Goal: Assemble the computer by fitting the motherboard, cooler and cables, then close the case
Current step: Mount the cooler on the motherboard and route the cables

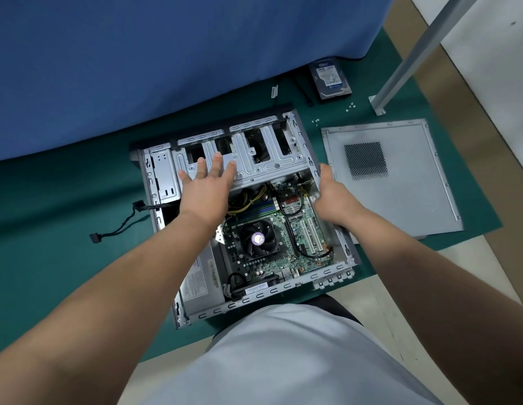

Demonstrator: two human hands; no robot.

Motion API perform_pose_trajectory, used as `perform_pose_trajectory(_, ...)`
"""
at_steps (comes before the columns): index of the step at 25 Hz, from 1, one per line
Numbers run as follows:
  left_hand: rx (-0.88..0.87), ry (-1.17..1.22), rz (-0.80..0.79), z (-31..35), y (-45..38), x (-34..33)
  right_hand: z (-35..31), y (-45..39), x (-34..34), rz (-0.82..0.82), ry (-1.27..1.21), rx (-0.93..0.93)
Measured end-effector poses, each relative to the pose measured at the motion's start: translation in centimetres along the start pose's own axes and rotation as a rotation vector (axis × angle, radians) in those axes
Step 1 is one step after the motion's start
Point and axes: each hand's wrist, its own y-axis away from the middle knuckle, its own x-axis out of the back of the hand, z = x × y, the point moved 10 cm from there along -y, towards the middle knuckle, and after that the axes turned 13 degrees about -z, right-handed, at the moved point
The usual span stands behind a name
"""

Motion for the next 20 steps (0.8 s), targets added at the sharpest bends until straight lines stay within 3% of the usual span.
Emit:
perform_pose_trajectory(7,0.007,0.045,-0.005,-0.4,1.0,-0.1,0.6,-0.1,-0.3,-0.035,0.017,0.025)
perform_pose_trajectory(12,-0.016,0.093,0.357,0.0,-1.6,7.2,1.4,-1.5,2.3,-0.329,0.065,0.058)
perform_pose_trajectory(16,0.004,0.203,0.260,1.6,-8.7,9.3,1.5,-6.0,12.4,-0.080,-0.155,0.138)
perform_pose_trajectory(18,0.050,0.271,0.196,2.0,-12.0,9.2,2.8,-9.2,15.6,0.026,-0.166,0.091)
perform_pose_trajectory(20,0.114,0.307,0.228,1.9,-13.6,8.9,4.6,-12.4,16.3,0.033,-0.097,0.018)
